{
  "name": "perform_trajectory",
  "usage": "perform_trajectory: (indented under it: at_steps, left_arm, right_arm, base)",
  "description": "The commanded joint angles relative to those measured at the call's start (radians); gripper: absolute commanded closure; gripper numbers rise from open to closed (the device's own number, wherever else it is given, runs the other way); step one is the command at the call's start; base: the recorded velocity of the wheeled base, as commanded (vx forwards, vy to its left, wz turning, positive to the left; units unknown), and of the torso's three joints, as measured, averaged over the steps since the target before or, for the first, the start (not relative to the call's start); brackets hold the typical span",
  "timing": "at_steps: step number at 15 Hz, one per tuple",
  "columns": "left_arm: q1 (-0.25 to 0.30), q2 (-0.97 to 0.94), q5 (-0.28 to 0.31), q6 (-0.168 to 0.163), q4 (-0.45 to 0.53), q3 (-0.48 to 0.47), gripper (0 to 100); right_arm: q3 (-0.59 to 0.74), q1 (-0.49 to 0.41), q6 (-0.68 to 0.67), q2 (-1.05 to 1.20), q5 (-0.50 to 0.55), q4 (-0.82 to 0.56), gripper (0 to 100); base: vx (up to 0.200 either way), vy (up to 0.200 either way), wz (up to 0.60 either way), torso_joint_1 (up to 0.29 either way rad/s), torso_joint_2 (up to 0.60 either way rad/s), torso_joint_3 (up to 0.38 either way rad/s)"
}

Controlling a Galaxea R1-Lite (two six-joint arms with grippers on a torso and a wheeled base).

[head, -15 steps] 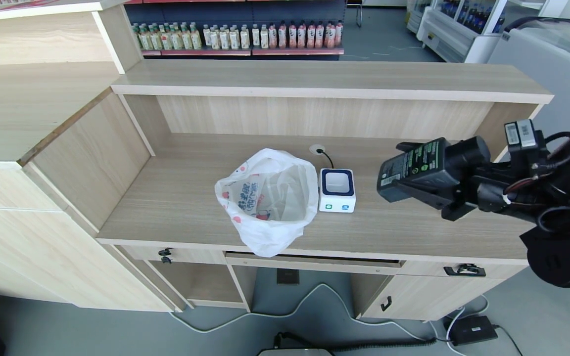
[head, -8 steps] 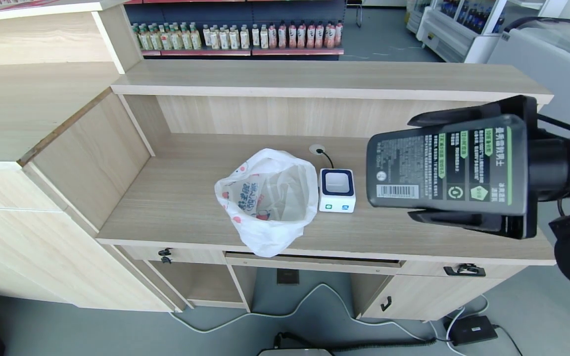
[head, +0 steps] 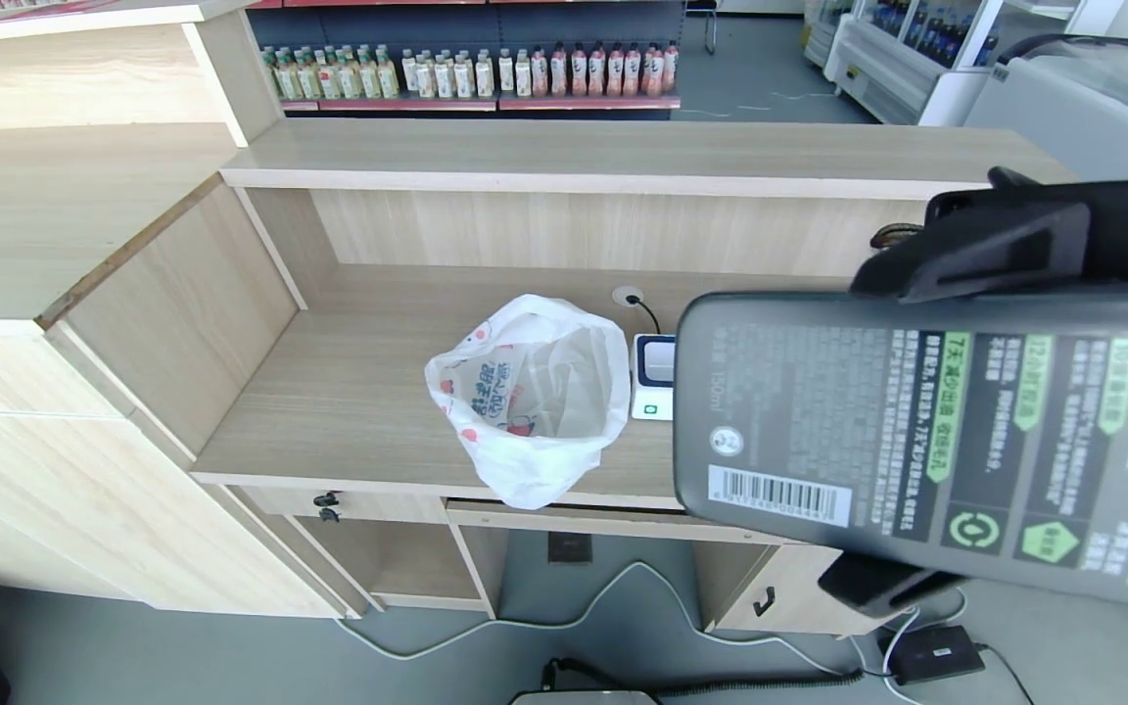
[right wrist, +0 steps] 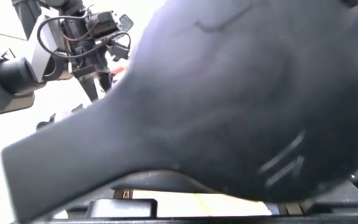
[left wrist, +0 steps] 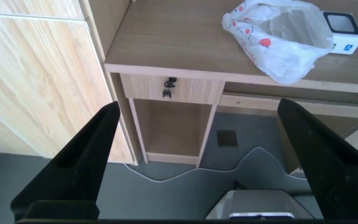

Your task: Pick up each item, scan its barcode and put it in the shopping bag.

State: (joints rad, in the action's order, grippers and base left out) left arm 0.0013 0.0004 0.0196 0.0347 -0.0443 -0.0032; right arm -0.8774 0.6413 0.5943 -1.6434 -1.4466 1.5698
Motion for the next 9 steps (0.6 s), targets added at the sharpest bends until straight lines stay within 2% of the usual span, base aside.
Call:
perform_trajectory:
  at_steps: [1, 5, 9]
  left_arm:
    - [0.000, 0.000, 0.000, 0.001, 0.000, 0.000, 0]
    - [0.000, 0.000, 0.000, 0.001, 0.000, 0.000, 0]
    - [0.000, 0.000, 0.000, 0.001, 0.000, 0.000, 0]
  right_arm:
    - [0.002, -0.014, 0.004, 0.001, 0.000, 0.001, 100]
    - [-0.037, -0.018, 0.004, 0.005, 0.003, 0.001, 100]
    - [0.018, -0.038, 0.006, 0.071, 0.005, 0.001, 100]
  base:
    - [0.000, 0.000, 0.00, 0.000, 0.00, 0.000]
    - [0.000, 0.000, 0.00, 0.000, 0.00, 0.000]
    - [0.000, 0.000, 0.00, 0.000, 0.00, 0.000]
